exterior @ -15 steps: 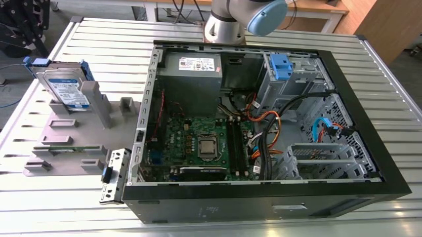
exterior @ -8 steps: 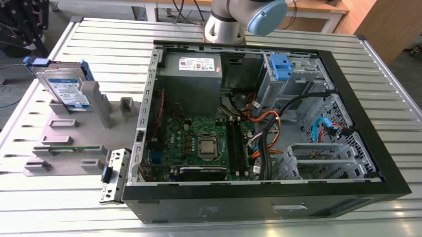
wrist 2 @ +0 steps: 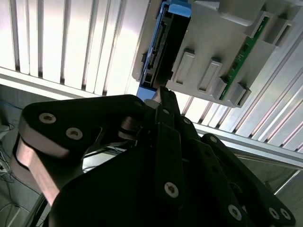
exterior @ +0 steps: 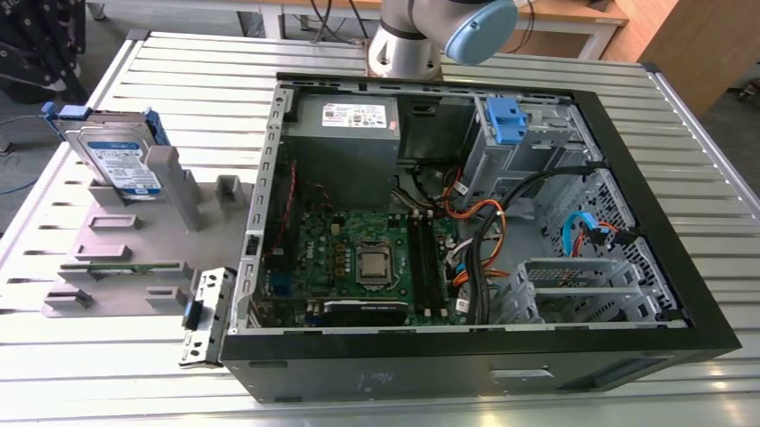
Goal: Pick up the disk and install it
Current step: 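Pick up the disk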
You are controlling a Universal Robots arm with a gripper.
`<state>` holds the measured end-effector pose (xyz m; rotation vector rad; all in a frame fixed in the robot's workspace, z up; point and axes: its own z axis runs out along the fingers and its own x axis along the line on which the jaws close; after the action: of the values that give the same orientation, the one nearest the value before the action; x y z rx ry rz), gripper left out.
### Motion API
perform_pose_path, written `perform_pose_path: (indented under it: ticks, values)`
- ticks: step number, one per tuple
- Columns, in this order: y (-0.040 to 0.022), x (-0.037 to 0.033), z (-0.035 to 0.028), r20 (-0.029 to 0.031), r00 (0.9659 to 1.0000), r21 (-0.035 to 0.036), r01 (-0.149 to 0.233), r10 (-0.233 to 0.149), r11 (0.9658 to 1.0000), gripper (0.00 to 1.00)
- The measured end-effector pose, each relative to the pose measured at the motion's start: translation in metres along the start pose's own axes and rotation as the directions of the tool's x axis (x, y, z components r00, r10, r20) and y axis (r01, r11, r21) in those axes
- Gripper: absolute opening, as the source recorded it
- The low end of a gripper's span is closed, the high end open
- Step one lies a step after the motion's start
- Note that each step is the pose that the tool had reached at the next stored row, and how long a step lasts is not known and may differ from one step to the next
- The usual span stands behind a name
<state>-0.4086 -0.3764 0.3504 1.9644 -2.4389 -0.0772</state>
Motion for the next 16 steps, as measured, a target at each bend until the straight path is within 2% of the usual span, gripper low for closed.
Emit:
perform_pose_path:
  ticks: [8, 16]
  values:
    - [-0.0004, 0.0000, 0.0029, -0.0014, 0.9994, -0.0005, 0.034, -0.034, 0.9994, 0.11]
    - [-0.0046, -0.0009, 0.0035, -0.0015, 0.9992, -0.0007, 0.040, -0.040, 0.9992, 0.11]
